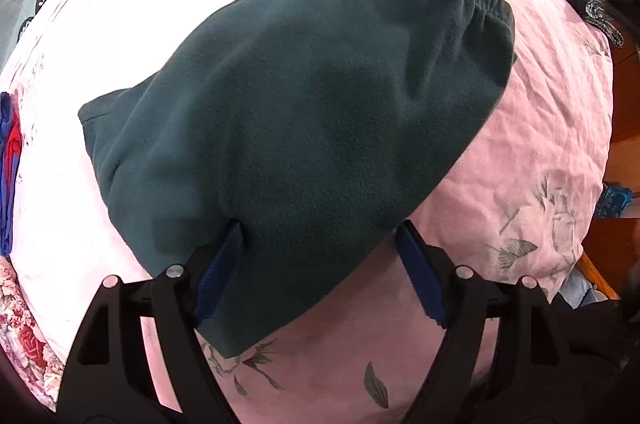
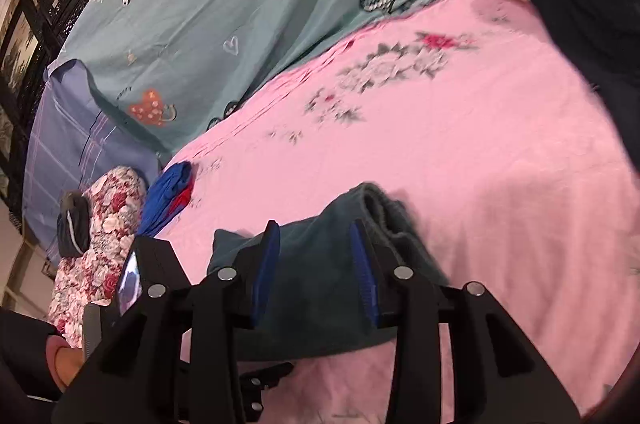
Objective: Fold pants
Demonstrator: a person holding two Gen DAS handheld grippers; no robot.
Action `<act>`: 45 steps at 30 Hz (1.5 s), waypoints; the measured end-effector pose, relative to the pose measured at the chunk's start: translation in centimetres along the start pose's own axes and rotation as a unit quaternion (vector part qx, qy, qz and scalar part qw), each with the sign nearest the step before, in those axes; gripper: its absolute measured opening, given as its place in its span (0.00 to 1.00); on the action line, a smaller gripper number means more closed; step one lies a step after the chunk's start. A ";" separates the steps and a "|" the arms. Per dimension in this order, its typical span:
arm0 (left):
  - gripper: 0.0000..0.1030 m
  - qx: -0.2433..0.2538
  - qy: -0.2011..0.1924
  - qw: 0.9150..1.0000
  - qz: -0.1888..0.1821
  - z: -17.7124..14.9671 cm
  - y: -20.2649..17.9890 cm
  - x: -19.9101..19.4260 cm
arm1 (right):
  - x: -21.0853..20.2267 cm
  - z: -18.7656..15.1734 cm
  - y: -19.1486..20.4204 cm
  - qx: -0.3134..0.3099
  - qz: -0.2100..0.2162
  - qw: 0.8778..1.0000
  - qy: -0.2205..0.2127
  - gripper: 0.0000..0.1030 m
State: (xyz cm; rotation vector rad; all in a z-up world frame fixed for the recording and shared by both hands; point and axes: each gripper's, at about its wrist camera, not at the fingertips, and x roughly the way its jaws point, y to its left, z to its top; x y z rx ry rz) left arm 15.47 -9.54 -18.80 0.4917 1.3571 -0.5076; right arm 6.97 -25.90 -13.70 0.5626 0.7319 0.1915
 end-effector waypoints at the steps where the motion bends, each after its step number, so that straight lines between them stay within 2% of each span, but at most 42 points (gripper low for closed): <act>1: 0.77 0.000 0.002 1.000 0.000 0.1 -0.1 0.0 | 1.2 -0.2 -0.2 0.008 0.007 1.000 0.014 0.36; 3: 0.77 0.001 0.004 1.000 0.002 0.3 -0.5 0.1 | 4.0 -1.0 -1.2 0.018 0.026 0.998 0.055 0.36; 6: 0.77 0.001 0.005 1.000 0.001 0.4 -0.5 0.0 | 6.1 -2.1 -3.1 0.006 -0.007 0.998 0.070 0.32; 7: 0.77 0.000 0.006 1.000 0.000 0.5 -0.7 0.1 | 6.2 -2.3 -4.2 0.019 0.006 0.998 0.065 0.24; 8: 0.77 -0.001 0.006 1.000 -0.001 0.5 -0.7 0.1 | 6.1 -2.5 -5.4 0.040 0.017 0.997 0.063 0.09; 10: 0.77 0.000 0.004 1.000 -0.003 0.6 -0.7 0.2 | 5.9 -2.5 -7.0 0.069 0.025 0.995 0.065 0.00; 13: 0.78 0.001 -0.002 1.000 -0.007 0.5 -0.5 0.1 | 5.7 -2.4 -8.3 0.106 0.046 0.991 0.065 0.00; 19: 0.79 -0.022 -0.036 0.998 -0.039 -1.9 1.8 -1.1 | 5.1 -2.3 -8.6 0.141 0.051 0.986 0.070 0.00; 21: 0.79 -0.040 -0.056 0.996 -0.061 -2.9 3.0 -2.6 | 3.6 -1.9 -8.1 0.143 0.039 0.987 0.059 0.03; 23: 0.79 -0.053 -0.079 0.993 -0.073 -3.9 4.3 -4.2 | 1.6 -1.4 -7.1 0.128 0.016 0.991 0.035 0.18; 26: 0.79 -0.092 -0.111 0.986 -0.084 -5.9 7.1 -5.9 | 0.3 -0.7 -5.4 0.100 -0.010 0.995 0.026 0.21; 30: 0.79 -0.155 -0.130 0.974 -0.101 -7.7 11.0 -6.3 | 2.1 0.4 -2.0 0.037 -0.005 0.999 0.037 0.21; 33: 0.79 -0.175 -0.136 0.970 -0.097 -9.4 12.2 -6.7 | 4.7 1.1 0.0 -0.005 0.005 0.998 0.054 0.21; 34: 0.79 -0.181 -0.138 0.969 -0.098 -9.7 12.5 -6.7 | 5.7 1.3 0.2 -0.007 0.000 0.998 0.061 0.21; 36: 0.79 -0.195 -0.139 0.966 -0.099 -10.7 13.8 -6.8 | 7.9 1.4 -1.0 -0.009 -0.057 0.995 0.079 0.21; 37: 0.79 -0.203 -0.140 0.964 -0.102 -11.1 14.2 -6.7 | 8.8 1.3 -2.5 0.010 -0.092 0.992 0.090 0.08; 38: 0.79 -0.208 -0.141 0.962 -0.105 -11.3 14.6 -6.7 | 8.9 1.4 -3.4 0.039 -0.096 0.990 0.094 0.02; 39: 0.79 -0.216 -0.143 0.960 -0.109 -11.7 14.9 -6.6 | 8.7 1.7 -3.5 0.068 -0.092 0.989 0.098 0.04; 40: 0.79 -0.222 -0.144 0.958 -0.113 -12.0 15.1 -6.5 | 8.4 2.2 -2.8 0.080 -0.090 0.988 0.100 0.12; 41: 0.79 -0.229 -0.145 0.955 -0.123 -12.2 15.3 -6.2 | 8.1 2.8 -1.2 0.065 -0.080 0.990 0.096 0.21; 43: 0.79 -0.237 -0.148 0.950 -0.137 -12.2 15.2 -5.7 | 8.3 4.0 2.8 0.002 -0.032 0.994 0.100 0.23; 45: 0.78 -0.240 -0.152 0.946 -0.154 -11.8 15.0 -5.1 | 10.7 5.0 6.7 -0.052 0.035 0.987 0.145 0.25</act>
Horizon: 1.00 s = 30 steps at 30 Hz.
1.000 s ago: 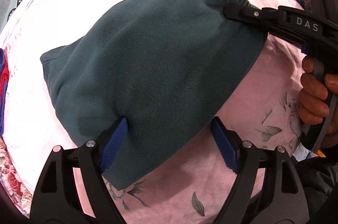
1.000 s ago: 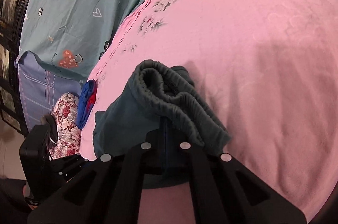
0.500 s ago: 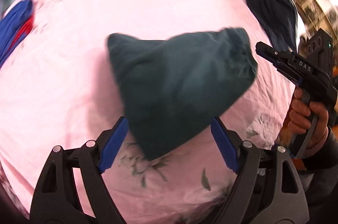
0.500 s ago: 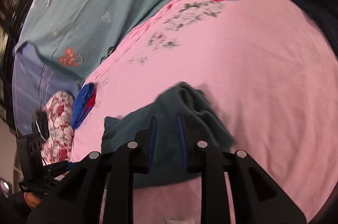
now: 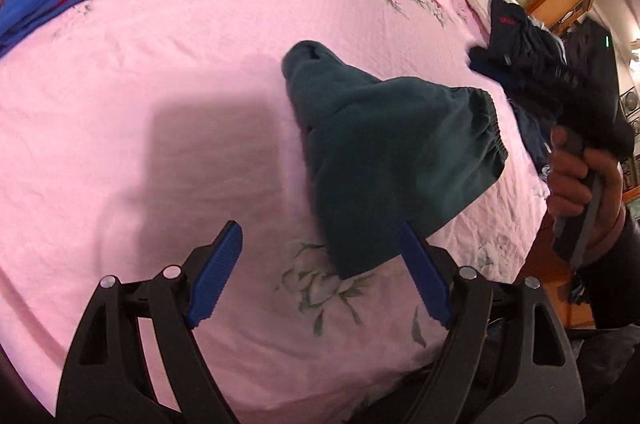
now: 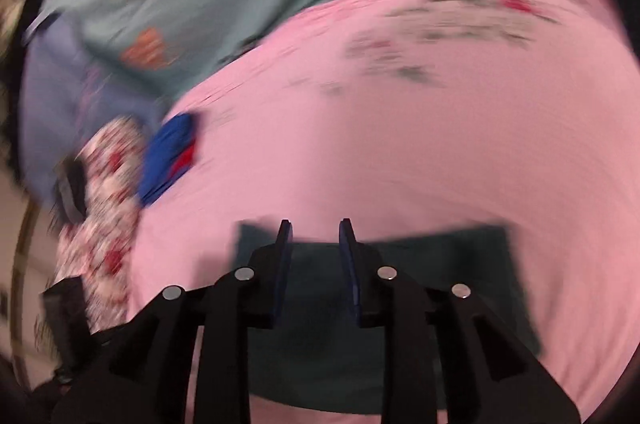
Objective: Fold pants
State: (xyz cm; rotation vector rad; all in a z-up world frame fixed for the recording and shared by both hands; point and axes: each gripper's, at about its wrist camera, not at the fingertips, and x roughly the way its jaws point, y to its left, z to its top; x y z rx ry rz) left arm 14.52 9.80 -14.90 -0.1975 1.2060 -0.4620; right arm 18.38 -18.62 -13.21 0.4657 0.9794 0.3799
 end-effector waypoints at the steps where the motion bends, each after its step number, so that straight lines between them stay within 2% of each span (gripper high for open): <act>1: 0.78 -0.003 -0.001 1.000 -0.006 0.1 -0.2 0.4 | 1.3 0.9 1.3 -0.025 0.018 0.999 0.023 0.26; 3: 0.70 -0.018 -0.002 1.000 -0.020 0.1 -0.3 1.3 | 4.8 2.6 3.8 -0.089 0.036 0.992 0.085 0.28; 5: 0.58 -0.033 0.000 0.999 -0.039 0.1 -0.6 2.1 | 8.5 3.6 5.4 -0.153 0.030 0.977 0.147 0.31; 7: 0.51 -0.047 0.006 0.998 -0.034 0.0 -0.9 3.3 | 11.5 3.8 6.2 -0.201 0.014 0.960 0.193 0.32; 11: 0.51 -0.091 0.012 0.995 -0.030 -0.9 -1.2 5.0 | 15.5 3.2 7.2 -0.278 0.032 0.920 0.275 0.37; 13: 0.51 -0.107 -0.005 0.994 -0.021 -1.2 -1.6 5.1 | 16.7 2.8 7.7 -0.309 0.037 0.903 0.297 0.37; 14: 0.44 -0.115 -0.010 0.993 -0.018 -1.3 -1.7 5.1 | 16.9 2.5 7.8 -0.322 0.042 0.895 0.305 0.34; 15: 0.39 -0.127 -0.015 0.992 -0.018 -1.5 -1.8 5.1 | 17.0 2.5 7.9 -0.332 0.050 0.890 0.310 0.26; 16: 0.34 -0.139 -0.018 0.990 -0.015 -1.8 -1.8 5.2 | 17.1 2.4 8.1 -0.342 0.058 0.883 0.315 0.13; 18: 0.27 -0.159 -0.030 0.987 -0.007 -2.5 -1.8 5.1 | 16.6 2.8 8.4 -0.356 0.063 0.882 0.302 0.11; 19: 0.22 -0.168 -0.034 0.985 -0.006 -2.8 -1.7 5.0 | 16.5 3.4 8.4 -0.356 0.066 0.886 0.291 0.11; 20: 0.20 -0.177 -0.035 0.984 -0.005 -3.1 -1.7 5.1 | 16.4 4.2 8.0 -0.347 0.067 0.894 0.275 0.11; 22: 0.18 -0.185 -0.040 0.982 0.002 -3.9 -1.9 5.0 | 17.0 5.1 7.0 -0.322 0.065 0.906 0.266 0.11; 25: 0.17 -0.166 -0.041 0.985 0.027 -4.5 -2.7 5.2 | 19.0 3.9 6.2 -0.335 0.044 0.904 0.264 0.11; 27: 0.18 -0.159 -0.028 0.986 0.040 -4.4 -3.2 5.0 | 19.1 3.9 6.1 -0.325 0.047 0.909 0.256 0.13; 28: 0.24 -0.155 -0.023 0.986 0.050 -4.4 -3.3 4.7 | 18.7 4.2 6.2 -0.317 0.047 0.912 0.255 0.18; 29: 0.45 -0.151 -0.024 0.986 0.069 -4.3 -3.3 3.9 | 17.8 4.8 6.3 -0.304 0.048 0.917 0.256 0.26; 30: 0.56 -0.149 -0.029 0.985 0.081 -4.3 -3.3 3.2 | 16.5 5.4 6.4 -0.290 0.054 0.922 0.250 0.29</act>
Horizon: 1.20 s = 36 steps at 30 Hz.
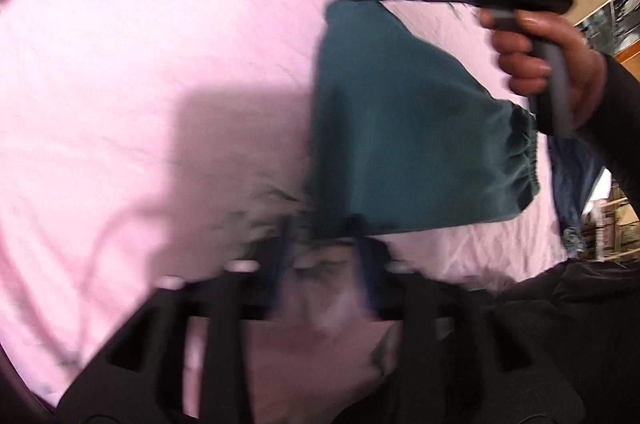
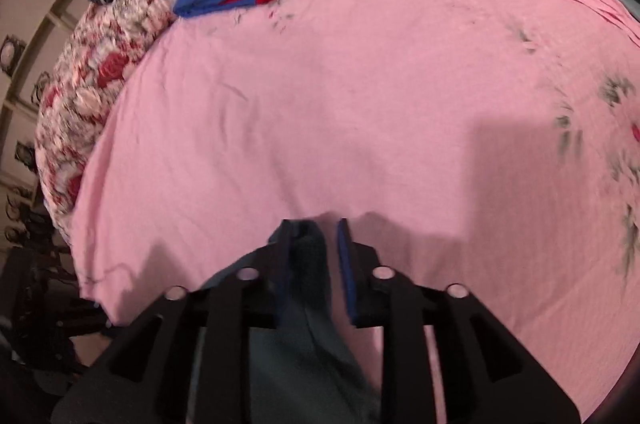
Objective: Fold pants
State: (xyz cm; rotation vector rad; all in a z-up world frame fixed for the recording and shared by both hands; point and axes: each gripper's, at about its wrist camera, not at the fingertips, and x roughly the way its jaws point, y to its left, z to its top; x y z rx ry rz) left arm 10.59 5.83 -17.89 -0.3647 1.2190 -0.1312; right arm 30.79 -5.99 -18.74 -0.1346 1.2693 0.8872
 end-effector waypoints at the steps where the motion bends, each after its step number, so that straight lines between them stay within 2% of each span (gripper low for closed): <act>1: 0.64 0.001 -0.011 1.000 0.008 0.2 0.2 -1.1 | -1.5 -0.3 0.1 0.004 0.003 1.000 -0.013 0.33; 3: 0.64 0.009 -0.035 0.999 -0.005 1.1 0.2 -3.3 | -5.8 -1.8 0.6 0.008 0.023 0.998 -0.063 0.33; 7: 0.66 0.057 -0.064 0.996 -0.039 3.4 -2.2 -4.4 | -10.6 -6.5 1.1 0.019 0.045 0.994 -0.100 0.34; 11: 0.66 0.134 -0.042 0.989 -0.050 4.3 -5.7 -1.8 | -11.8 -13.5 0.4 0.055 0.031 0.993 -0.102 0.34; 13: 0.66 0.152 -0.026 0.987 -0.049 4.1 -6.4 -0.3 | -11.4 -16.5 -0.8 0.092 0.027 0.990 -0.101 0.34; 15: 0.66 0.158 0.005 0.986 -0.044 3.8 -6.6 1.9 | -10.6 -19.8 -2.9 0.136 -0.010 0.986 -0.101 0.34; 16: 0.66 0.156 0.020 0.987 -0.031 3.7 -6.2 3.1 | -10.2 -21.2 -4.3 0.155 -0.030 0.982 -0.099 0.31; 17: 0.66 0.153 0.033 0.987 -0.024 3.4 -5.7 4.3 | -9.8 -22.8 -5.8 0.182 -0.011 0.976 -0.118 0.18; 18: 0.66 0.163 0.022 0.986 -0.025 3.1 -5.9 4.5 | -9.7 -23.9 -7.2 0.218 0.017 0.966 -0.140 0.13; 19: 0.66 0.175 0.024 0.984 -0.019 3.0 -6.3 4.4 | -9.6 -24.2 -7.8 0.244 0.031 0.958 -0.147 0.05; 20: 0.66 0.192 0.028 0.981 -0.007 3.1 -6.9 4.3 | -9.7 -24.4 -8.3 0.268 0.045 0.950 -0.154 0.06; 21: 0.66 0.202 0.031 0.979 0.001 3.1 -7.3 4.2 | -9.9 -24.2 -8.2 0.275 0.046 0.948 -0.155 0.08; 24: 0.66 0.212 0.035 0.976 0.024 3.4 -7.8 3.6 | -11.3 -22.3 -5.8 0.242 0.005 0.959 -0.148 0.19; 27: 0.66 0.218 0.025 0.975 0.034 3.7 -8.1 2.6 | -13.4 -20.8 -3.1 0.189 0.015 0.964 -0.185 0.28; 31: 0.67 0.217 0.033 0.975 0.031 3.4 -7.5 3.2 | -13.5 -20.0 -4.1 0.200 -0.009 0.954 -0.221 0.31; 33: 0.67 0.211 0.042 0.976 0.030 3.3 -7.3 3.8 | -11.4 -20.2 -6.9 0.252 -0.047 0.948 -0.190 0.31; 34: 0.67 0.208 0.044 0.977 0.026 3.4 -7.2 4.0 | -10.4 -20.5 -7.9 0.266 -0.053 0.946 -0.176 0.21; 35: 0.67 0.206 0.045 0.977 0.026 3.4 -7.1 4.2 | -9.8 -21.0 -8.8 0.273 -0.045 0.944 -0.182 0.14; 36: 0.67 0.206 0.048 0.977 0.027 3.3 -6.9 4.4 | -9.9 -21.0 -9.0 0.277 -0.047 0.942 -0.185 0.13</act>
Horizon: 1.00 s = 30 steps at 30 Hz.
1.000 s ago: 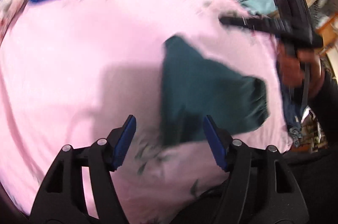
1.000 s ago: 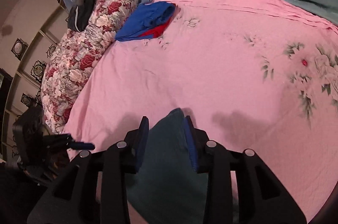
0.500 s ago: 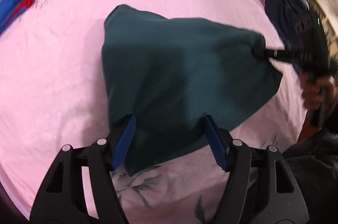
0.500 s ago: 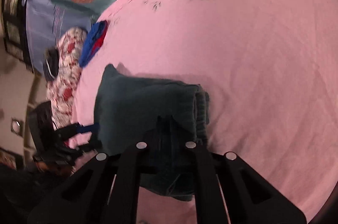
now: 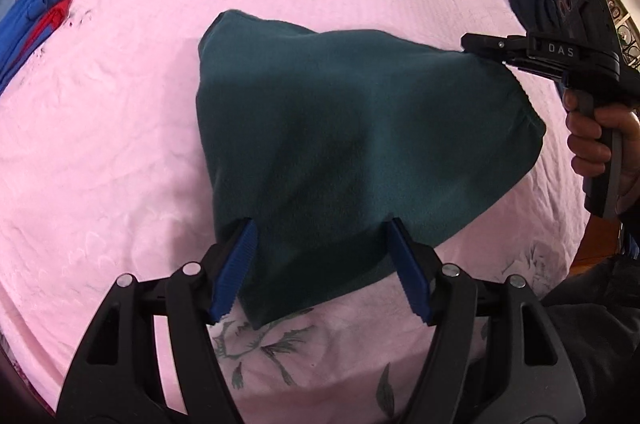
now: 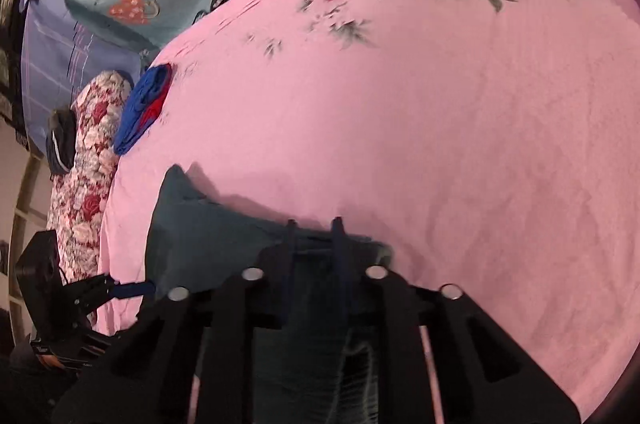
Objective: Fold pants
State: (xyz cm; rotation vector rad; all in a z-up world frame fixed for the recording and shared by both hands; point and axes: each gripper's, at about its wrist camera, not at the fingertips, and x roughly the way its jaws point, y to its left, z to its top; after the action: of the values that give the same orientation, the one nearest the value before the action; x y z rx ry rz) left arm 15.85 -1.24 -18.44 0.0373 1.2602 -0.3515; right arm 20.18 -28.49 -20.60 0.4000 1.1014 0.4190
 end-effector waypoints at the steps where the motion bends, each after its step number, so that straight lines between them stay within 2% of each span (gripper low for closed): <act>1: 0.67 0.002 0.000 1.000 0.000 0.0 0.0 -0.1 | -0.5 0.2 0.3 0.004 -0.006 1.000 0.004 0.15; 3: 0.67 0.001 -0.010 1.000 0.004 0.0 0.2 -1.1 | -2.3 0.3 2.4 -0.016 -0.019 1.000 -0.008 0.21; 5: 0.69 -0.011 -0.023 1.000 0.009 -0.1 0.9 -2.4 | -4.4 -0.5 4.9 -0.068 -0.001 0.997 -0.028 0.26; 7: 0.76 -0.033 -0.032 0.999 0.014 -0.4 2.1 -3.5 | -5.4 -1.7 6.3 -0.096 0.017 0.995 -0.025 0.28; 8: 0.76 -0.046 -0.037 0.998 0.018 -0.7 2.8 -4.1 | -5.5 -2.7 6.3 -0.105 0.016 0.994 -0.014 0.28; 10: 0.76 -0.062 -0.038 0.997 0.022 -1.5 4.1 -4.8 | -4.7 -4.7 5.1 -0.107 -0.018 0.994 0.010 0.29; 11: 0.76 -0.066 -0.037 0.997 0.026 -1.8 4.7 -5.0 | -3.5 -6.4 3.7 -0.106 -0.060 0.992 0.038 0.26; 13: 0.76 -0.075 -0.040 0.996 0.041 -2.3 5.8 -5.5 | -4.1 -8.4 2.3 -0.108 -0.050 0.993 0.014 0.24; 15: 0.77 -0.092 -0.046 0.993 0.061 -2.8 7.5 -6.5 | -5.1 -8.5 2.7 -0.097 -0.056 0.993 0.023 0.26; 16: 0.80 -0.104 -0.050 0.991 0.067 -3.0 8.4 -7.1 | -5.6 -8.3 3.3 -0.099 -0.070 0.992 0.027 0.30; 17: 0.80 -0.116 -0.053 0.989 0.070 -3.3 9.2 -7.5 | -6.1 -8.0 4.5 -0.112 -0.082 0.990 0.020 0.30; 19: 0.80 -0.144 -0.059 0.985 0.076 -3.6 11.0 -8.3 | -6.7 -7.6 7.0 -0.152 -0.067 0.986 -0.002 0.31; 22: 0.80 -0.183 -0.067 0.978 0.072 -3.7 13.2 -9.2 | -5.6 -7.6 12.3 -0.236 -0.036 0.971 -0.003 0.32; 25: 0.81 -0.206 -0.075 0.973 0.065 -3.8 14.5 -9.6 | -3.1 -8.6 17.6 -0.319 -0.006 0.948 0.009 0.32; 28: 0.81 -0.214 -0.081 0.972 0.059 -4.0 14.9 -9.9 | 0.2 -10.4 22.3 -0.399 0.011 0.916 0.035 0.32; 30: 0.86 -0.218 -0.084 0.971 0.055 -4.5 15.1 -10.0 | 2.2 -11.4 23.7 -0.420 0.020 0.905 0.059 0.33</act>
State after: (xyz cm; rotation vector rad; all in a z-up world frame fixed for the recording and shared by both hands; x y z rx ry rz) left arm 13.35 16.42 -12.92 -0.2925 1.1377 0.0246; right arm 7.69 -6.02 -14.84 -0.3738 0.9276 0.9102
